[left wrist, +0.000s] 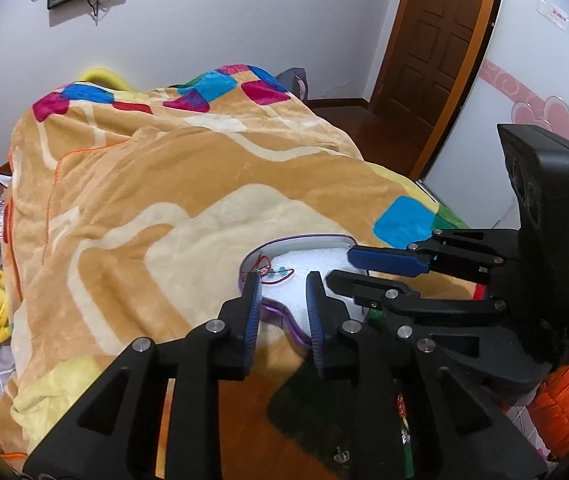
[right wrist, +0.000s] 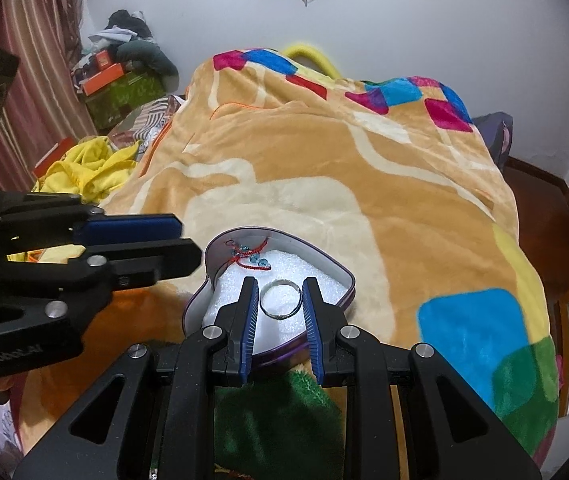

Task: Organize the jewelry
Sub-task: 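Withdraw the right gripper from the tin back to the jewelry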

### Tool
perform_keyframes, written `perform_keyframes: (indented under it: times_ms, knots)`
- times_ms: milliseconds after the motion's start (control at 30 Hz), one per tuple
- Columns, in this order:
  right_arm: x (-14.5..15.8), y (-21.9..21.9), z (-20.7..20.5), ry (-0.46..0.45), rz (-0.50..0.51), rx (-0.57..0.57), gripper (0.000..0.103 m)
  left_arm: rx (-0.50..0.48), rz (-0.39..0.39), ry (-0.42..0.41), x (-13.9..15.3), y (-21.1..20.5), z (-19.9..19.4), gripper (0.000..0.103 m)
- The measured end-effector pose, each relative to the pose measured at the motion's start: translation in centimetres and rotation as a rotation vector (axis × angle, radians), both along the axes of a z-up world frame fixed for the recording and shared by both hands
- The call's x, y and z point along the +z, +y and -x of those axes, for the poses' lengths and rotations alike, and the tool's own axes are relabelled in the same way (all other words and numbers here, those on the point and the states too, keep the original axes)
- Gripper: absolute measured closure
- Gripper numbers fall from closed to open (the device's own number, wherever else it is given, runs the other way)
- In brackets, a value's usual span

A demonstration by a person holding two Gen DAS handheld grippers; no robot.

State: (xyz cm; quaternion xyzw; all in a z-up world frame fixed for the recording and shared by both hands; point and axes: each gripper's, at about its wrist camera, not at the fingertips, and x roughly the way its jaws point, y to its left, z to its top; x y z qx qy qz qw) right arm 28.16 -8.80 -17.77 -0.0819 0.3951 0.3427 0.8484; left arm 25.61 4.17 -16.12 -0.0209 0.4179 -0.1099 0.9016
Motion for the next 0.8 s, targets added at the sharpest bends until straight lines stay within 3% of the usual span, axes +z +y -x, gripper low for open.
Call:
perform_keyframes:
  times_ms: [367, 800]
  knots:
    - [2.6, -1.5, 2.4, -0.052, -0.013, -0.061, 0.077, 0.044, -0.018, -0.031, 1.7, 0.3, 2.9, 0.069]
    - [6.0, -3.9, 7.9, -0.143, -0.029, -0.119, 0.077, 0.057, -0.009, -0.076, 4.3, -0.5, 7.7, 0.066]
